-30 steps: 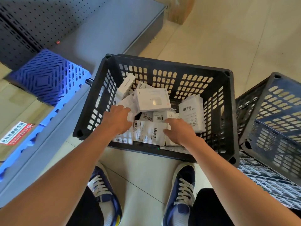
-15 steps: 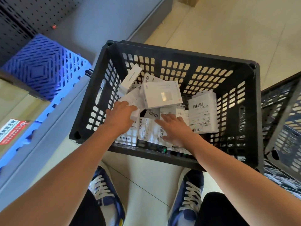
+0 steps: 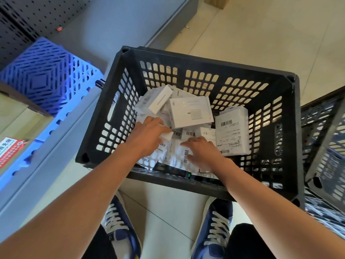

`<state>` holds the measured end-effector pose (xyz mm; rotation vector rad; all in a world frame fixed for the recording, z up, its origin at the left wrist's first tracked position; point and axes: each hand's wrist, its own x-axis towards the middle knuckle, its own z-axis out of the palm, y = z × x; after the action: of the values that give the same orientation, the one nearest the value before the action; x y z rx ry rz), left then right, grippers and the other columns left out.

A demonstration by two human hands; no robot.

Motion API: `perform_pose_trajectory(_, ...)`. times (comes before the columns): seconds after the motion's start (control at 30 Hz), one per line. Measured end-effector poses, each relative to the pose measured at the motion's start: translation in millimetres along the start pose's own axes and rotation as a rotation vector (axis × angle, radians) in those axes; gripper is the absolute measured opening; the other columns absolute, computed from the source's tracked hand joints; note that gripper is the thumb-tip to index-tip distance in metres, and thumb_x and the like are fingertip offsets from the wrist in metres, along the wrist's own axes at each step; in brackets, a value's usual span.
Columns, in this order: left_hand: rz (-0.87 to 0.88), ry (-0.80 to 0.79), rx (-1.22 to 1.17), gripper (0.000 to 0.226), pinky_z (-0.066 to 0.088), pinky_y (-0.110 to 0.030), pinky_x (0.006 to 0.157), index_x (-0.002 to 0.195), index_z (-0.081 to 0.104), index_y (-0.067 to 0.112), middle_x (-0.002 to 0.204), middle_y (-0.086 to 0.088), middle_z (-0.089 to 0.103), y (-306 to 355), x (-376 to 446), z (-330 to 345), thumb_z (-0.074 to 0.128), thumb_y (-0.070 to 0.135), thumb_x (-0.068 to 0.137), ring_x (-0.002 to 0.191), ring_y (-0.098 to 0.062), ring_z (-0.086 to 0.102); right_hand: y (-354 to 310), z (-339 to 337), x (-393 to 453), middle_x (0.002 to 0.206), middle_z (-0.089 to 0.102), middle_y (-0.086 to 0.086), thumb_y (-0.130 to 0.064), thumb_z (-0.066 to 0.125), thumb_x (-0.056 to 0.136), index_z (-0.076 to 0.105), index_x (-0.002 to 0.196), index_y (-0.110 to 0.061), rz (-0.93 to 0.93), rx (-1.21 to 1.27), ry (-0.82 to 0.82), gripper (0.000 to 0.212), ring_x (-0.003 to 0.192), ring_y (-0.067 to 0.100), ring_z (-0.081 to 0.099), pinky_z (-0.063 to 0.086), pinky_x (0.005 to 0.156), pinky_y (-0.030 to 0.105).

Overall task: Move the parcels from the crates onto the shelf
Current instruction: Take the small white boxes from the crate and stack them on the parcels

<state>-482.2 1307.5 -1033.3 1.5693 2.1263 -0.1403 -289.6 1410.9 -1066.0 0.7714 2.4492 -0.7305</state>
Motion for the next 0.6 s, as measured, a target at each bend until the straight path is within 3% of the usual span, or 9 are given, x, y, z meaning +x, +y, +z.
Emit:
perform_pose_trajectory(0.13,-0.035,0.048,-0.043,0.073,0.037,-0.053,0.112,0.154,0.036,0.036,0.162,-0.001,0.028,0.2,-2.2,-0.3,0.07,0.015,0.093,0.148,-0.023,0.021,3.5,-2.9,-2.4,0.15,0.051,0.001,-0.02,0.057,0.098,0.049,0.147,-0.03,0.026,0.031,0.033,0.051,0.133,0.027,0.044,0.041,0.109,0.05)
perform_pose_trajectory(0.27,-0.145,0.194,-0.023,0.083,0.052,-0.053,0.095,0.148,0.037,0.023,0.146,-0.004,0.042,3.2,-5.9,-4.1,0.083,0.035,0.08,0.134,-0.027,0.039,10.5,-5.9,-8.0,0.146,0.054,0.0,-0.015,0.058,0.098,0.056,0.141,-0.032,0.064,0.089,0.058,0.046,0.128,0.026,0.049,0.045,0.104,0.047)
perform_pose_trajectory(0.4,-0.261,0.286,-0.027,0.078,0.057,-0.046,0.077,0.126,0.042,0.015,0.125,-0.006,0.045,2.8,-8.5,-2.6,0.089,0.044,0.07,0.112,-0.026,0.05,13.6,-8.2,-13.7,0.142,0.058,0.001,-0.008,0.056,0.096,0.061,0.136,-0.033,0.107,0.143,0.103,0.047,0.122,0.025,0.056,0.051,0.098,0.044)
perform_pose_trajectory(0.6,-0.273,0.243,-0.04,0.058,0.054,-0.046,0.08,0.117,0.053,0.013,0.12,-0.007,0.053,5.4,-12.4,-6.7,0.082,0.046,0.078,0.104,-0.028,0.059,20.2,-10.6,-21.2,0.139,0.06,0.005,-0.005,0.052,0.098,0.065,0.131,-0.032,0.204,0.248,0.152,0.045,0.113,0.027,0.061,0.058,0.085,0.042)
